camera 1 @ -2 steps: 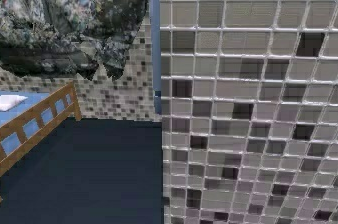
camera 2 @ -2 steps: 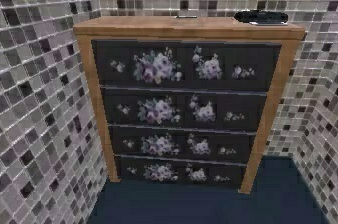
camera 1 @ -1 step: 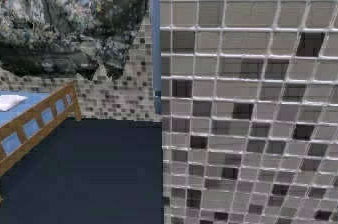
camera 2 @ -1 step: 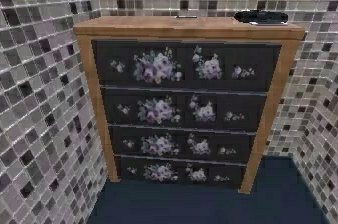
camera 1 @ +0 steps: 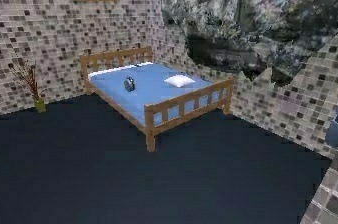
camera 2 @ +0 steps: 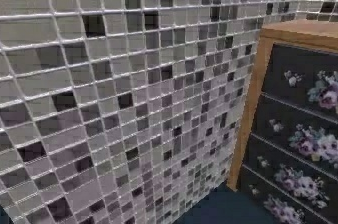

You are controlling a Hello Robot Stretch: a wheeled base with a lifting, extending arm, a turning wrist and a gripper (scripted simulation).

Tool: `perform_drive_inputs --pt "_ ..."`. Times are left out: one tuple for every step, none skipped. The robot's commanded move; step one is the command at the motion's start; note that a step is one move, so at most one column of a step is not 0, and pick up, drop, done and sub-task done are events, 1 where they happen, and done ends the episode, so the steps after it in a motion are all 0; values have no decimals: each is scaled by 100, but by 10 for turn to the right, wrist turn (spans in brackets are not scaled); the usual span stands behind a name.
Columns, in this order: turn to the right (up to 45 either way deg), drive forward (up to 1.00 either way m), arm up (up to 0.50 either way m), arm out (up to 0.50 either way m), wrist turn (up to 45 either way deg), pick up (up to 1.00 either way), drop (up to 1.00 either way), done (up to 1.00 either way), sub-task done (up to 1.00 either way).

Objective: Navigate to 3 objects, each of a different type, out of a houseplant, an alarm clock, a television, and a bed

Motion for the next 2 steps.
perform_drive_inputs --pt "-450 0 0 0 0 0 0 0 0" --pt "-180 0 0 0 0 0 0 0 0"
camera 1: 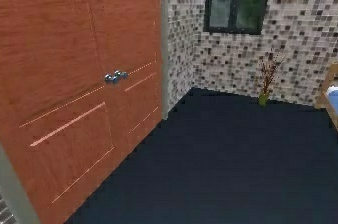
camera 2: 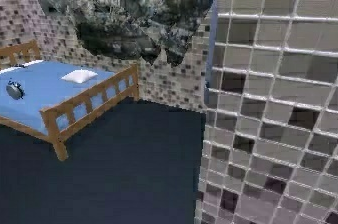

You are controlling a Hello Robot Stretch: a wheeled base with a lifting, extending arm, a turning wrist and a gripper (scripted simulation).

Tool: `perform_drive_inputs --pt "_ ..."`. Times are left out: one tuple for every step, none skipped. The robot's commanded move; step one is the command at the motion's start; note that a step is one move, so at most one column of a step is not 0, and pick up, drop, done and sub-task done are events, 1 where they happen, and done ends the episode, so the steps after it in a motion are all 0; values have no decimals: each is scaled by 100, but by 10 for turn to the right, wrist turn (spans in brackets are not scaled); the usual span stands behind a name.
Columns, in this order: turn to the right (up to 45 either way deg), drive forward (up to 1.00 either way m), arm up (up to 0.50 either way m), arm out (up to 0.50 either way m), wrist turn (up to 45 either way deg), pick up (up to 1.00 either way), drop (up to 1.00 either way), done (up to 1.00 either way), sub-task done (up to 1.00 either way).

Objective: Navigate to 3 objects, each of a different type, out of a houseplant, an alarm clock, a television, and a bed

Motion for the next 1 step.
perform_drive_inputs --pt "0 30 0 0 0 0 0 0 0"
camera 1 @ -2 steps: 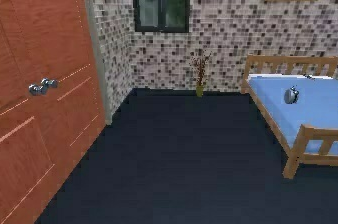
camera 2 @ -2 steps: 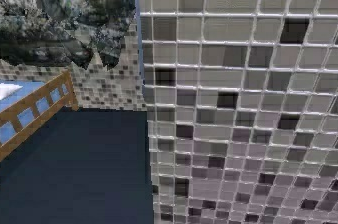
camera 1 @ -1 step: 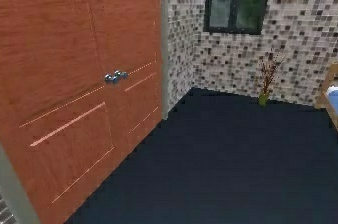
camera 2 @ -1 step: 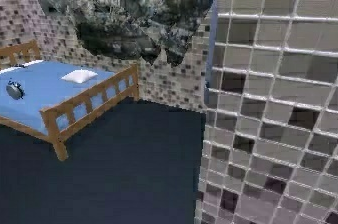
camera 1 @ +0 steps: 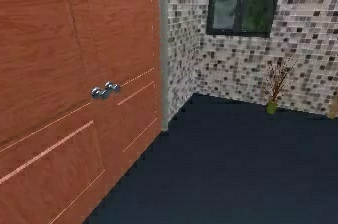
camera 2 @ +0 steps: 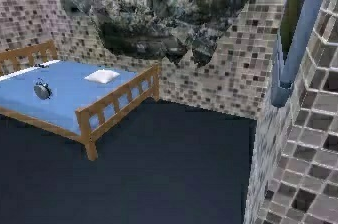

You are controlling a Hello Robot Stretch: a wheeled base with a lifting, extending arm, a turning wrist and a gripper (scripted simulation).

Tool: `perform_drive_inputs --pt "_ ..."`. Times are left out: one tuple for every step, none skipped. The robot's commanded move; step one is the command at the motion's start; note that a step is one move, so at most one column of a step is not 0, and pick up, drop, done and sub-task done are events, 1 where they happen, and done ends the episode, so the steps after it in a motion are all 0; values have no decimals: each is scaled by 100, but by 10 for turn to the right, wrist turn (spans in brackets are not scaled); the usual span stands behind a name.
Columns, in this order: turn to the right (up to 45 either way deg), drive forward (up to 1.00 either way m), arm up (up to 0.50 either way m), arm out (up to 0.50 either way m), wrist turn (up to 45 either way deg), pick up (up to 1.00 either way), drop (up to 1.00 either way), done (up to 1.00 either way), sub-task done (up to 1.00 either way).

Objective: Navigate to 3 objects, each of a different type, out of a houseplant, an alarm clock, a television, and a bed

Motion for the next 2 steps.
perform_drive_inputs --pt "450 0 0 0 0 0 0 0 0" --pt "270 0 0 0 0 0 0 0 0"
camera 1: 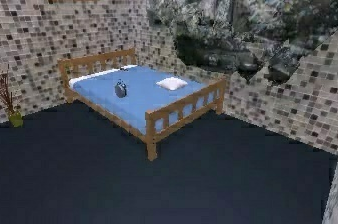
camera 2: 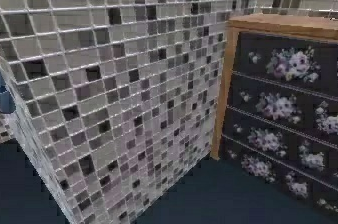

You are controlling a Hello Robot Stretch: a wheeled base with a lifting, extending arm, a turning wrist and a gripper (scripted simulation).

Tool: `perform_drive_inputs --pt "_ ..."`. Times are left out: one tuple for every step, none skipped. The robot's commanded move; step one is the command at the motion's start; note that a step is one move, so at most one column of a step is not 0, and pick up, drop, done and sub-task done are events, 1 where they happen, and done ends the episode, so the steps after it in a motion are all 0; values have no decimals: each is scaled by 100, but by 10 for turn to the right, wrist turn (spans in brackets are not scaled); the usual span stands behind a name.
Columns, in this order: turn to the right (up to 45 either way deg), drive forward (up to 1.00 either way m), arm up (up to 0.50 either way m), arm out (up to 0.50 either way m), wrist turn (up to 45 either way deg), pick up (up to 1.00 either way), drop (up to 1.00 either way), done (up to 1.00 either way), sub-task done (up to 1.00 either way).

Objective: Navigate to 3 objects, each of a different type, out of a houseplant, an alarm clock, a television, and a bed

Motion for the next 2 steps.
perform_drive_inputs --pt "0 95 0 0 0 0 0 0 0" --pt "450 0 0 0 0 0 0 0 0"
